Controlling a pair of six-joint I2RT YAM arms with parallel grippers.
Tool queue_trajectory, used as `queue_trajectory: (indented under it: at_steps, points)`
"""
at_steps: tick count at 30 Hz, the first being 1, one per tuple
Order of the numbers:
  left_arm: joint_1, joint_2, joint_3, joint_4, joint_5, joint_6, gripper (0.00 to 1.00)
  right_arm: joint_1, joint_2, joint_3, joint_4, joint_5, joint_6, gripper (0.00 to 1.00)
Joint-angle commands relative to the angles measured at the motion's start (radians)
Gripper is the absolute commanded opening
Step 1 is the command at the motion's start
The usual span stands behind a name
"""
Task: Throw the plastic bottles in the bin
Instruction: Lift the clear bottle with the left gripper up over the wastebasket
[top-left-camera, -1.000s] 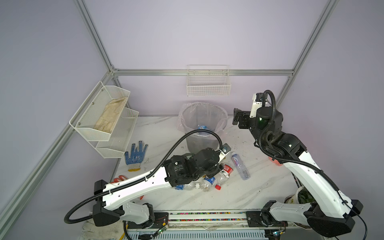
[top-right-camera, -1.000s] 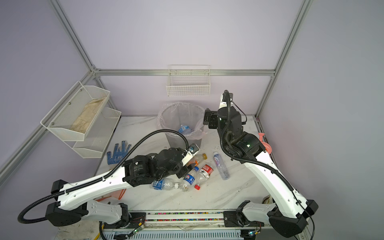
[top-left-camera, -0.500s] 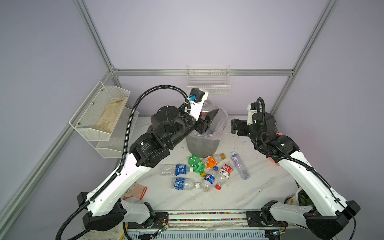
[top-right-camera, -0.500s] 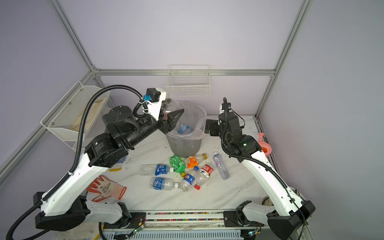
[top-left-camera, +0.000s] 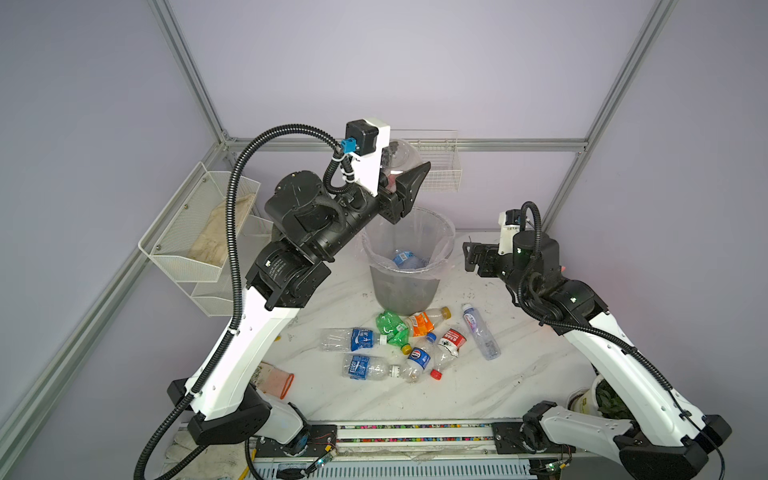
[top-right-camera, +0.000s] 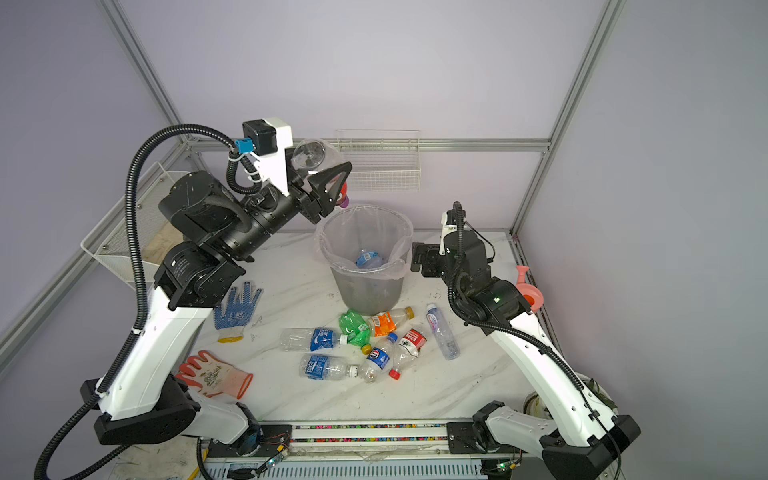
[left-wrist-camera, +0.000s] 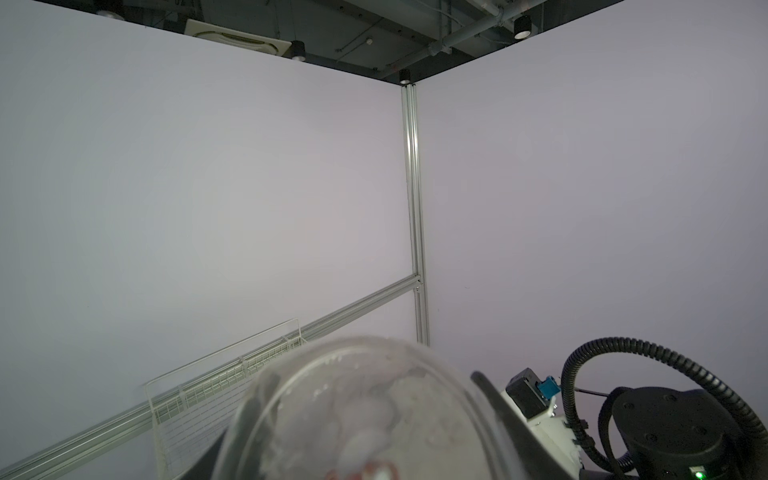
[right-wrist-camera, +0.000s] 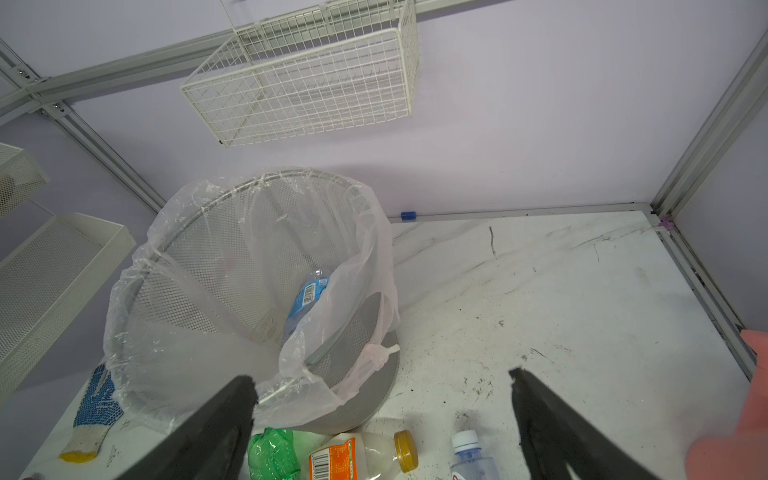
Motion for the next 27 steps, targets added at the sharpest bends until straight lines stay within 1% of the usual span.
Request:
queue_trajectory:
  at_steps: [1, 9, 15, 22, 24, 27]
  points:
    - [0.015, -0.017, 0.014, 0.078, 0.005, -0.020, 0.00, -0.001, -0.007, -0.007, 0.026, 0.021, 0.005, 0.98]
    - [0.048, -0.004, 0.004, 0.099, -0.009, -0.037, 0.00, 0.000, 0.001, -0.001, 0.032, 0.026, 0.006, 0.98]
    - [0.071, 0.010, 0.004, 0.103, 0.002, -0.063, 0.00, -0.001, 0.009, 0.001, 0.036, 0.020, 0.009, 0.98]
    - [0.103, 0.063, -0.032, 0.077, 0.018, -0.105, 0.00, -0.001, 0.003, 0.003, 0.035, 0.019, 0.009, 0.97]
    - [0.117, 0.073, -0.084, 0.070, 0.020, -0.132, 0.00, -0.001, -0.002, 0.004, 0.034, 0.022, 0.009, 0.98]
    - [0.144, 0.078, -0.253, 0.103, 0.018, -0.176, 0.00, -0.001, -0.016, -0.001, 0.033, 0.027, 0.011, 0.97]
